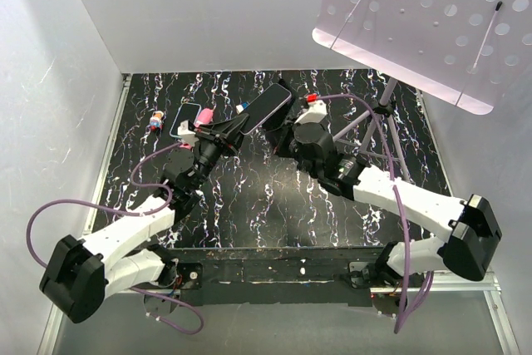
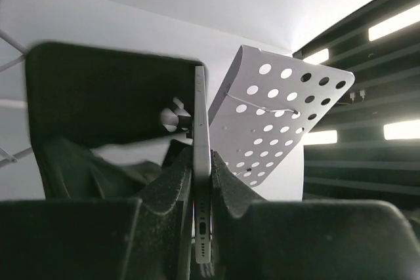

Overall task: Take the phone out of the phone case
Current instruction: Remove the phone case from the phone.

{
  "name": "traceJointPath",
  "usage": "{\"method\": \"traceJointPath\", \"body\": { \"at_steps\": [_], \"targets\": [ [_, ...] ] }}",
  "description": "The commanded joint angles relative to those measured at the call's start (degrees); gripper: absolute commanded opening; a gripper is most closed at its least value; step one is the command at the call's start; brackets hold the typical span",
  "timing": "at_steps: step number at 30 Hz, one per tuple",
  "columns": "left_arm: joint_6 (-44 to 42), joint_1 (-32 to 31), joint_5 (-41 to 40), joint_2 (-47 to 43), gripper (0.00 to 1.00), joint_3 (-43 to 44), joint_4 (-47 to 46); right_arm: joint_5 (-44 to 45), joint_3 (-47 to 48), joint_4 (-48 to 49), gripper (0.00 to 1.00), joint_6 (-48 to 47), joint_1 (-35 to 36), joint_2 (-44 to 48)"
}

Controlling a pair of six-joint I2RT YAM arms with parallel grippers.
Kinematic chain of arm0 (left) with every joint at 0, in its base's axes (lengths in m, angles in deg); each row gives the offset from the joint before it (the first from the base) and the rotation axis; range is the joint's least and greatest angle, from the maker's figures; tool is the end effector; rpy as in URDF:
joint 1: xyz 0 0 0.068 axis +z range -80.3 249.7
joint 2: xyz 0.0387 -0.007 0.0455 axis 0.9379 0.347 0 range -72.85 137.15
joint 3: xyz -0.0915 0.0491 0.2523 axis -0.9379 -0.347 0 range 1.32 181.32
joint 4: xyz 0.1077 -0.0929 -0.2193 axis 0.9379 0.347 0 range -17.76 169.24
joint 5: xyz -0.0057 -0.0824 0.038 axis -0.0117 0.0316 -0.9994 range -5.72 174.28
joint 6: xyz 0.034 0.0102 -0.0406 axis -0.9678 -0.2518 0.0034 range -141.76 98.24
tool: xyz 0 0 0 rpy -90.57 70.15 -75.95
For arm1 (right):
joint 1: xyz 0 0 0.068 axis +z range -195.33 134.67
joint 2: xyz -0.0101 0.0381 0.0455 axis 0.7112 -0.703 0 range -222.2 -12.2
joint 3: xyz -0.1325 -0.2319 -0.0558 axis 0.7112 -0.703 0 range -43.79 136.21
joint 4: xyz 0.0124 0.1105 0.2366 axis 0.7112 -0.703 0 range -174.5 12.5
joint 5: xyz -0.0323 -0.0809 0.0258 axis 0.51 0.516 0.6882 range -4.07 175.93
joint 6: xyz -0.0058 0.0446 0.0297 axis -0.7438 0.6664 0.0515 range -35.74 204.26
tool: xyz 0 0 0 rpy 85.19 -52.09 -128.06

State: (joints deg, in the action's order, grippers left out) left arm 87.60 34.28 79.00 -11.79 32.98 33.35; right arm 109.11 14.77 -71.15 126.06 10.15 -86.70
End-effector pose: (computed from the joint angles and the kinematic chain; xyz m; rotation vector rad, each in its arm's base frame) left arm 0.1999 -0.1383 0.2946 -1.1284 1.3404 -1.9449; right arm 0.1852 0.2448 0.3405 0.0947 1.8079 0.8900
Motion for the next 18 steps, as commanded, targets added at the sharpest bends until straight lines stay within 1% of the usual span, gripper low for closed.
{"method": "traceJointPath", "body": {
  "at_steps": [1,3,5,9,11,14,16,17,18],
  "targets": [
    [-0.6,-1.0,2.8,-6.4,0.00,2.6,0.2,16.6,0.9,-14.1,0.01,-0.3,-4.5,-0.7],
    [-4.0,-1.0,2.0,-8.1,0.00,3.4,3.5,13.8,-1.5,-14.5,0.01,-2.2,-5.7,0.8],
    [-7.7,-0.7,1.1,-9.2,0.00,3.7,5.8,8.3,-3.0,-13.6,0.01,-6.4,-6.1,2.4],
    [-13.8,0.8,0.7,-8.2,0.00,4.0,9.5,-2.3,-4.2,-16.2,0.01,-11.6,-6.1,7.6],
    [-16.9,2.1,1.1,-6.3,0.00,5.3,10.6,-8.6,-4.7,-20.5,0.01,-12.1,-6.1,10.8],
    [-26.6,3.7,1.2,-1.8,0.00,10.9,13.0,-18.2,-4.9,-29.7,0.01,-11.6,-6.1,14.9],
    [-33.0,4.0,0.9,2.5,0.00,15.2,14.7,-21.4,-5.8,-35.5,0.01,-9.8,-6.1,18.1],
    [-34.7,4.2,1.1,5.2,0.00,17.1,14.7,-22.4,-6.8,-38.0,0.01,-8.4,-6.1,20.0],
    [-34.7,4.7,1.8,8.0,0.00,18.5,14.2,-22.8,-7.8,-39.0,0.01,-7.4,-6.1,21.7]
  ]
}}
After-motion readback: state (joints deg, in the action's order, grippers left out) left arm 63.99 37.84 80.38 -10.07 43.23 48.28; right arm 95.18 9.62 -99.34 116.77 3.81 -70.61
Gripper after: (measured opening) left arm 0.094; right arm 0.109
